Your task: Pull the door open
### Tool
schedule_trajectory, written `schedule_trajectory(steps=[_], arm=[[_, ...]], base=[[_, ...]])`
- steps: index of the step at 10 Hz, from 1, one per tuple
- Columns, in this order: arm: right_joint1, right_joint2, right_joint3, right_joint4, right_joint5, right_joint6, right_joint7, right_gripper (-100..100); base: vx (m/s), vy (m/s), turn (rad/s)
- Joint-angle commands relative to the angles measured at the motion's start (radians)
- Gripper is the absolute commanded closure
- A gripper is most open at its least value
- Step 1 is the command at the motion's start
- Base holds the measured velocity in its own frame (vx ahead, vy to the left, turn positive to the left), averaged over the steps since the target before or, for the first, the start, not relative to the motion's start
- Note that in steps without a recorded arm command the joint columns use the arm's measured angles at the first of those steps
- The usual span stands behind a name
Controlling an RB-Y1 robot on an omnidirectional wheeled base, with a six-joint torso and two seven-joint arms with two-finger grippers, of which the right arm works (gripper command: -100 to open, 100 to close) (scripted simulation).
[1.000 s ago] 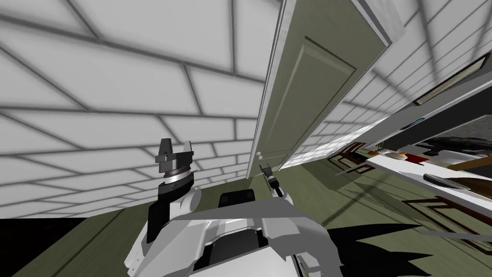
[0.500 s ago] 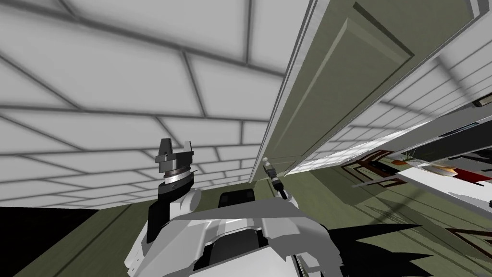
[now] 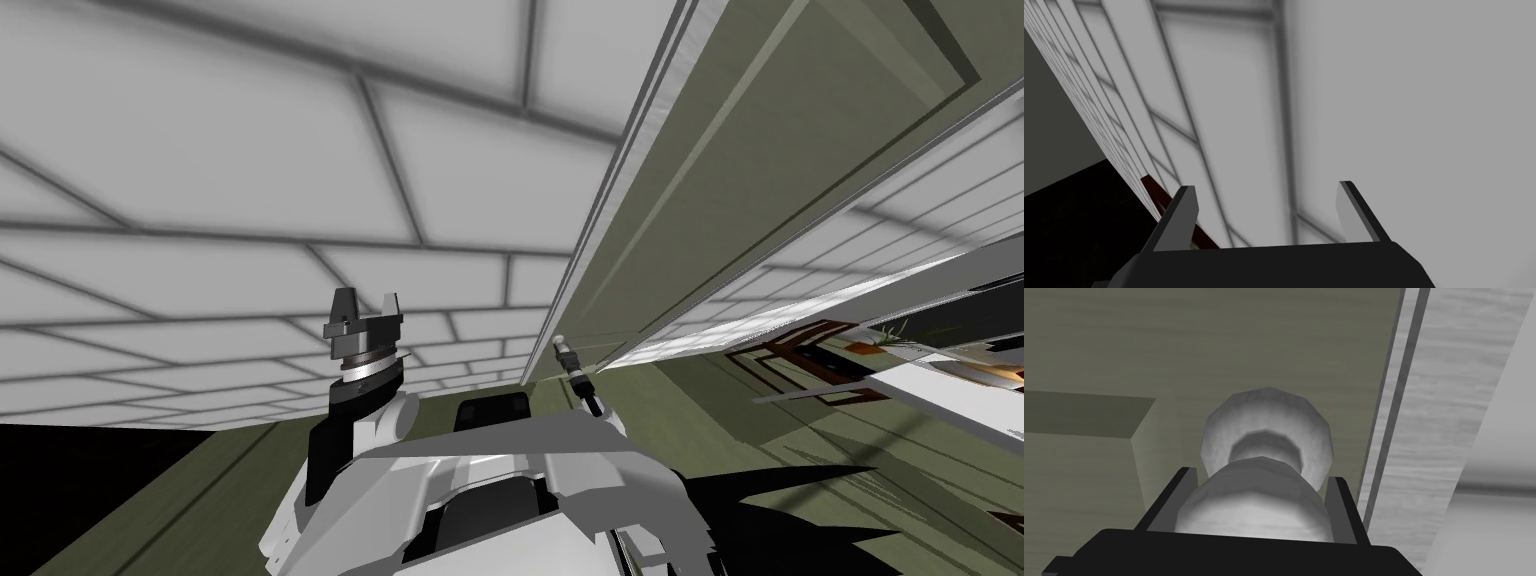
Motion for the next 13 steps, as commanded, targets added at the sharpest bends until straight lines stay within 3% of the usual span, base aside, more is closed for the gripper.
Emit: schedule_trajectory(steps=[1,4,13], arm=[[0.002,0.004,0.003,0.002,0.002,-0.001,0.0,100],[0.002,0.004,0.003,0.002,0.002,-0.001,0.0,100],[-0.004,-0.002,0.028,0.004,-0.086,0.012,-0.186,100]], base=[[-0.023,-0.005,0.015],[-0.008,0.0,-0.001],[-0.058,-0.03,0.092]])
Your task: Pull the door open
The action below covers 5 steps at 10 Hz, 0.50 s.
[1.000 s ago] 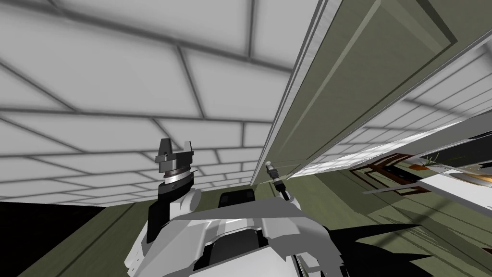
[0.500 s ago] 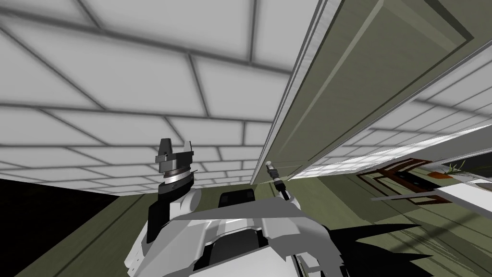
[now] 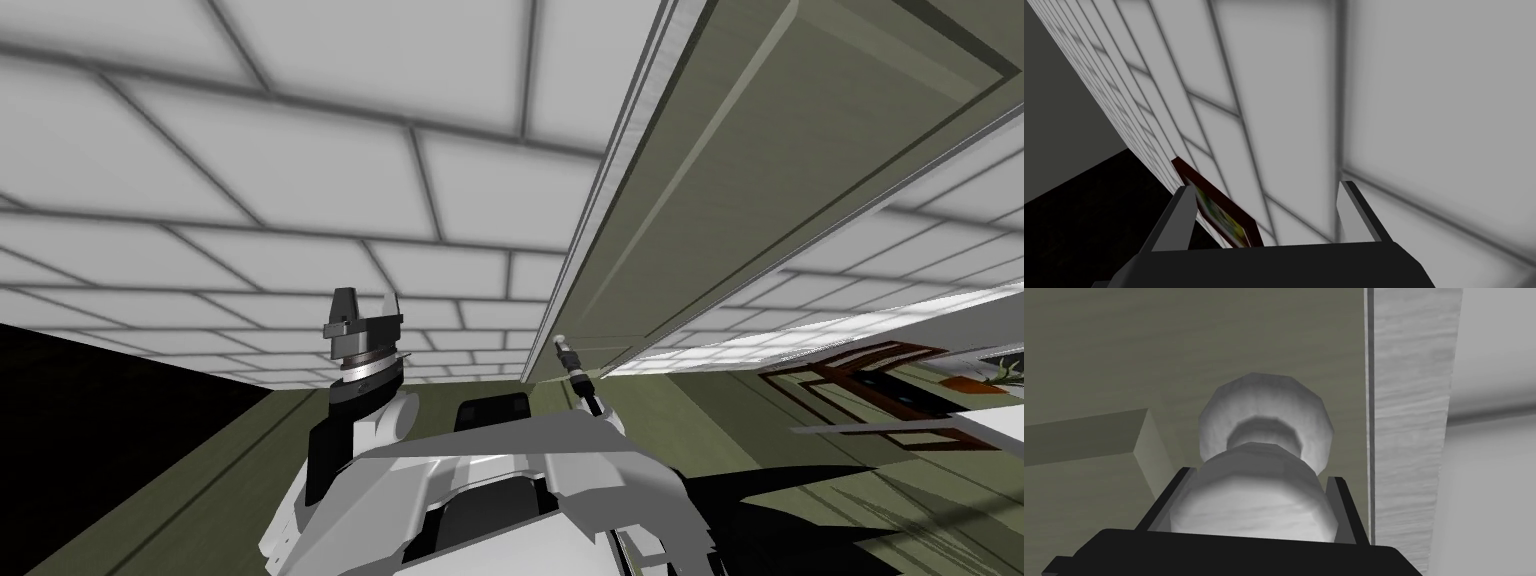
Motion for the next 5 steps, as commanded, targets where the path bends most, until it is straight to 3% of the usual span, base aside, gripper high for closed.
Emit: schedule_trajectory(steps=[1,5], arm=[[-0.001,0.002,0.008,0.002,-0.017,0.0,-0.042,100],[-0.005,0.0,0.023,0.002,-0.068,0.007,-0.15,100]], base=[[-0.061,-0.035,0.082],[-0.063,-0.032,0.102]])
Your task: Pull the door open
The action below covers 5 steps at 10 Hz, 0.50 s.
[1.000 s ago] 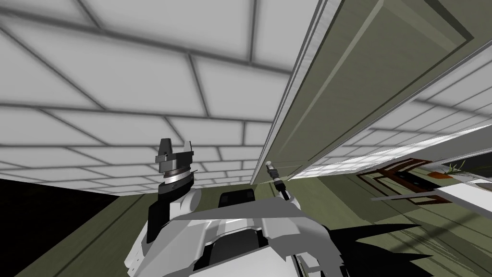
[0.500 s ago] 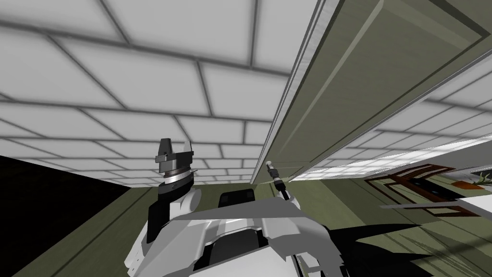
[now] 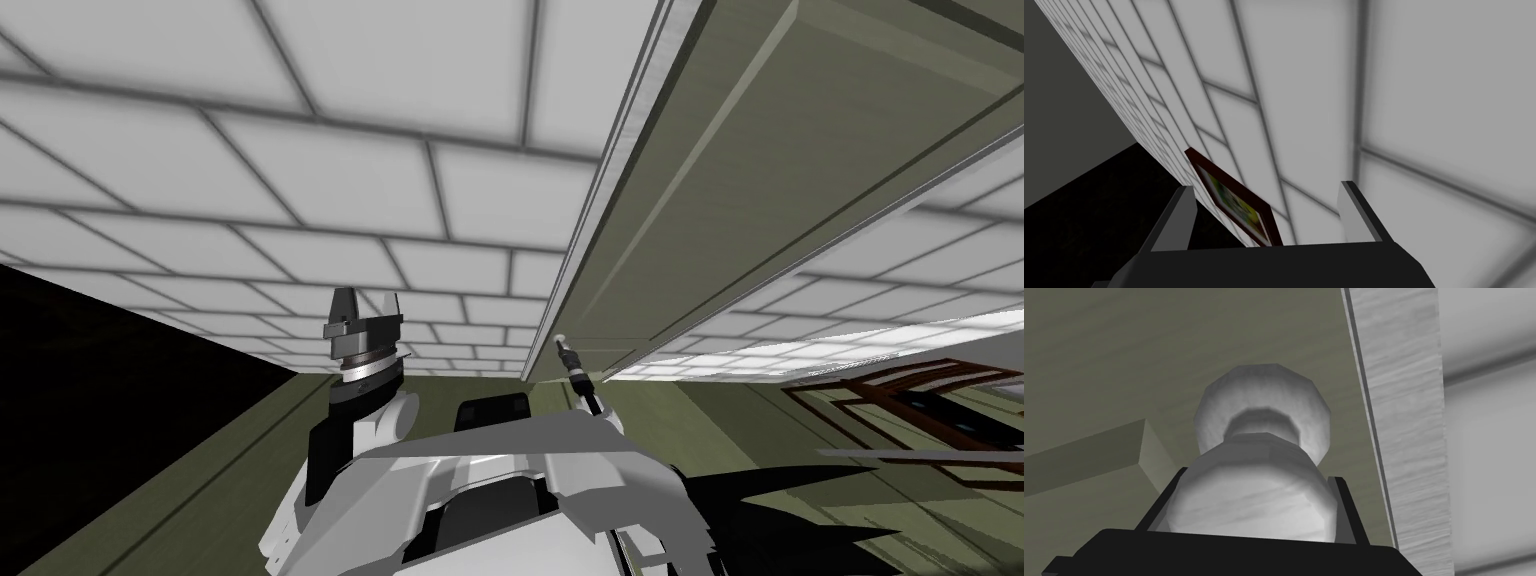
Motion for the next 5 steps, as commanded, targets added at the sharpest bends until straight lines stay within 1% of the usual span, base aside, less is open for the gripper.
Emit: schedule_trajectory(steps=[1,2,4,5], arm=[[0.0,0.003,0.005,0.001,-0.008,0.0,-0.029,100],[-0.001,0.003,0.009,0.002,-0.022,0.002,-0.06,100],[-0.003,0.002,0.018,0.002,-0.05,0.005,-0.116,100],[-0.003,0.002,0.018,0.002,-0.05,0.005,-0.125,100]], base=[[-0.043,-0.025,0.048],[-0.042,-0.026,0.061],[-0.054,-0.03,0.102],[-0.044,-0.027,0.05]])
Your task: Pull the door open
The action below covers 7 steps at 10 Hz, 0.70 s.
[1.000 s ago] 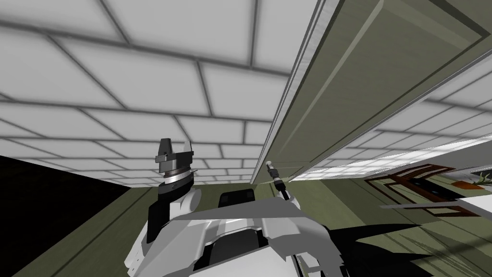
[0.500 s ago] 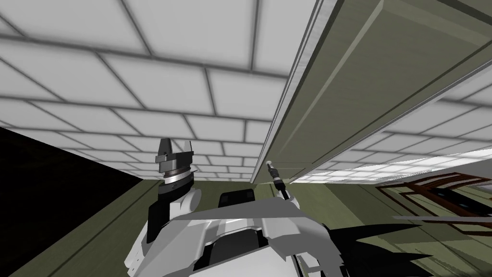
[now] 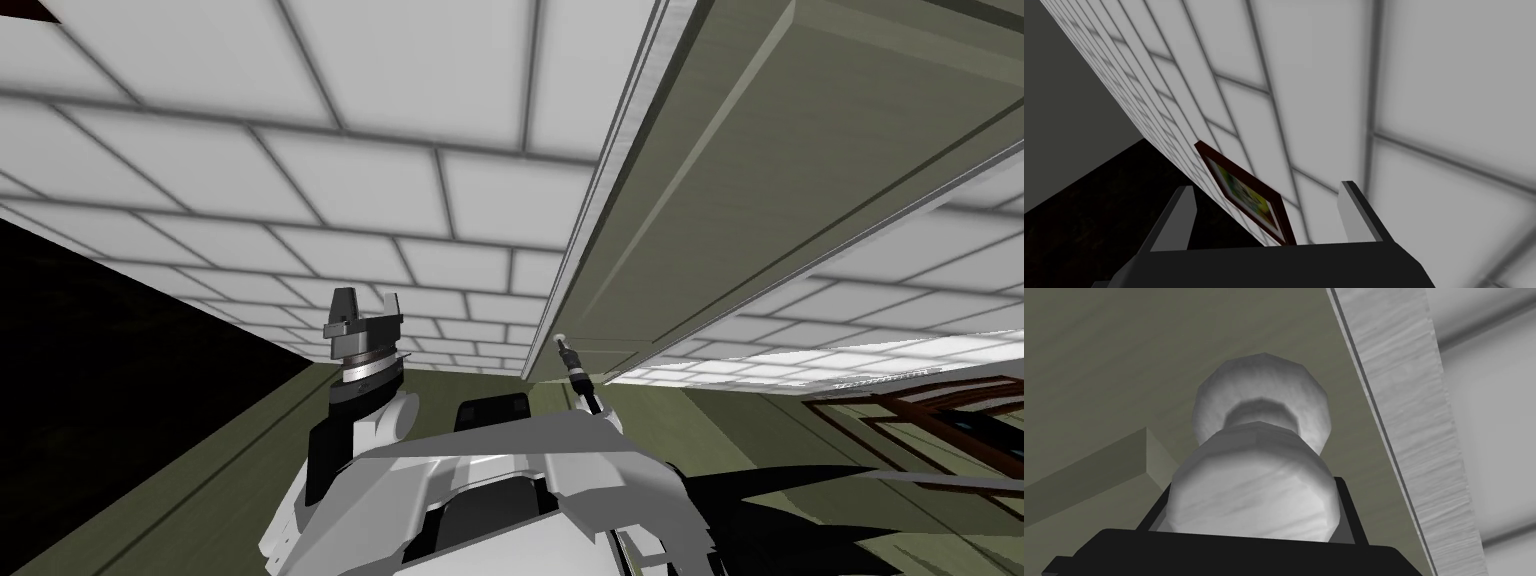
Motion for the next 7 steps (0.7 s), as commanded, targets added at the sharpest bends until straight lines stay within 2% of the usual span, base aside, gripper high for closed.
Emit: schedule_trajectory(steps=[1,7], arm=[[-0.001,0.003,0.008,0.003,-0.018,0.001,-0.05,100],[-0.005,0.0,0.028,0.004,-0.082,0.01,-0.199,100]], base=[[-0.043,-0.024,0.072],[-0.045,-0.025,0.07]])
